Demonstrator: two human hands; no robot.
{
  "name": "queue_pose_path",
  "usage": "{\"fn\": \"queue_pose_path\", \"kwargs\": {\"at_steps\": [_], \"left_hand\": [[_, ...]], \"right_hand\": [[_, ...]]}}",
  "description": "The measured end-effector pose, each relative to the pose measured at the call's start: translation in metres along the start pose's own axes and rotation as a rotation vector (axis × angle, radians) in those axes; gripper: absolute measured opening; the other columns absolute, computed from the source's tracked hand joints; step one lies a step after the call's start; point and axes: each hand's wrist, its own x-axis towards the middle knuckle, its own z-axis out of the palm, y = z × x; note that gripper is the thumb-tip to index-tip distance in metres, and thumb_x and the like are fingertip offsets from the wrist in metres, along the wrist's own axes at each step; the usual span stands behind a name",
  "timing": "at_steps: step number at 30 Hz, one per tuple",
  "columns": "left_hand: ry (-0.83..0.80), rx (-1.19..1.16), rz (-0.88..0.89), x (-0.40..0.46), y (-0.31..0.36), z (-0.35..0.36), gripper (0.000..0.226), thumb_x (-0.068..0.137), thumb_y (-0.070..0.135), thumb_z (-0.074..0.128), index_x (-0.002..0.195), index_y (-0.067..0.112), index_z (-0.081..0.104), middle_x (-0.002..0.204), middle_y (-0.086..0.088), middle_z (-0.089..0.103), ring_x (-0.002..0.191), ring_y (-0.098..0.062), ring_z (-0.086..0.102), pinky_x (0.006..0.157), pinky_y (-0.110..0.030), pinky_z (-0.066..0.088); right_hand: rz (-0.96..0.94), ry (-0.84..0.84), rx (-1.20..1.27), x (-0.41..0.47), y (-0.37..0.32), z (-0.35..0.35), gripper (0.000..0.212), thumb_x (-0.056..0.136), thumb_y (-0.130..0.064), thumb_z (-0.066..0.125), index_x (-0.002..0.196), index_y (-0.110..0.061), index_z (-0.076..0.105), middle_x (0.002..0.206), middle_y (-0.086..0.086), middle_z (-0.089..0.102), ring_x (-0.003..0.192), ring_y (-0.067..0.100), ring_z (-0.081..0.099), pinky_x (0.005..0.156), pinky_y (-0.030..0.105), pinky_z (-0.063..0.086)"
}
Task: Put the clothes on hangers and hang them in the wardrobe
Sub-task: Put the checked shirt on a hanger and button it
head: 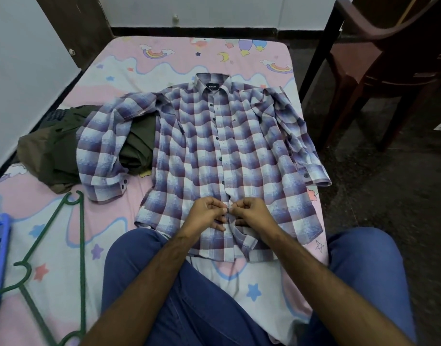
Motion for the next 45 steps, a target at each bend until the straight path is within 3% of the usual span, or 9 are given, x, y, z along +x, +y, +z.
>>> {"fn": "queue_pose_path", "kwargs": {"at_steps": [5,9,13,19,30,37,45], "left_hand": [[0.011,-0.011,-0.001,0.001,-0.002,0.000,0.013,0.093,-0.001,0.066,0.103,-0.010,0.064,0.079,-0.018,0.069,0.064,-0.022,0.070,0.059,-0.041,0.063],[0.041,0.013,0.026,0.000,0.000,0.005,0.023,0.094,0.019,0.069,0.101,-0.003,0.067,0.083,-0.015,0.072,0.070,-0.024,0.072,0.062,-0.040,0.062],[0.097,0.184,0.099,0.003,-0.007,0.005,0.014,0.090,0.016,0.074,0.097,0.007,0.066,0.085,-0.011,0.070,0.070,-0.025,0.070,0.054,-0.039,0.060],[0.104,0.190,0.102,0.006,-0.008,0.004,0.011,0.093,0.012,0.071,0.090,0.004,0.064,0.073,-0.008,0.067,0.060,-0.024,0.065,0.052,-0.041,0.057],[0.109,0.164,0.113,0.007,-0.008,0.005,0.005,0.094,0.012,0.068,0.094,0.007,0.068,0.091,-0.012,0.072,0.086,-0.031,0.072,0.059,-0.037,0.061],[0.129,0.166,0.102,0.006,-0.008,0.004,0.005,0.093,0.010,0.070,0.094,0.006,0.066,0.087,-0.007,0.071,0.080,-0.024,0.071,0.056,-0.033,0.059],[0.112,0.111,0.100,0.006,-0.007,0.006,0.020,0.093,0.001,0.067,0.103,0.013,0.055,0.094,-0.015,0.067,0.067,-0.018,0.063,0.051,-0.032,0.056]], "right_hand": [[-0.003,-0.051,0.095,-0.002,0.002,-0.006,0.015,0.099,-0.008,0.063,0.099,0.004,0.073,0.085,0.015,0.075,0.073,0.019,0.073,0.070,0.026,0.061],[-0.066,-0.033,0.061,-0.006,0.005,-0.003,0.008,0.092,-0.002,0.071,0.096,0.005,0.072,0.081,0.012,0.075,0.069,0.017,0.073,0.067,0.024,0.060],[-0.128,0.013,-0.041,-0.004,0.013,0.003,0.011,0.089,-0.009,0.077,0.092,0.000,0.071,0.077,0.009,0.075,0.070,0.019,0.073,0.070,0.029,0.061],[-0.165,0.043,-0.107,-0.005,0.015,0.006,0.009,0.091,-0.010,0.075,0.093,-0.003,0.070,0.077,0.007,0.075,0.069,0.017,0.073,0.074,0.033,0.064],[-0.232,0.106,-0.187,-0.010,0.017,0.009,0.002,0.094,-0.014,0.072,0.094,-0.012,0.071,0.079,0.002,0.076,0.073,0.017,0.074,0.075,0.033,0.064],[-0.204,0.094,-0.165,-0.011,0.014,0.008,0.005,0.092,-0.012,0.074,0.096,-0.009,0.072,0.081,0.004,0.076,0.074,0.021,0.074,0.076,0.035,0.064],[-0.149,0.043,-0.147,-0.007,0.012,0.004,0.005,0.093,-0.012,0.068,0.093,-0.008,0.070,0.078,0.006,0.074,0.072,0.020,0.074,0.074,0.033,0.064]]}}
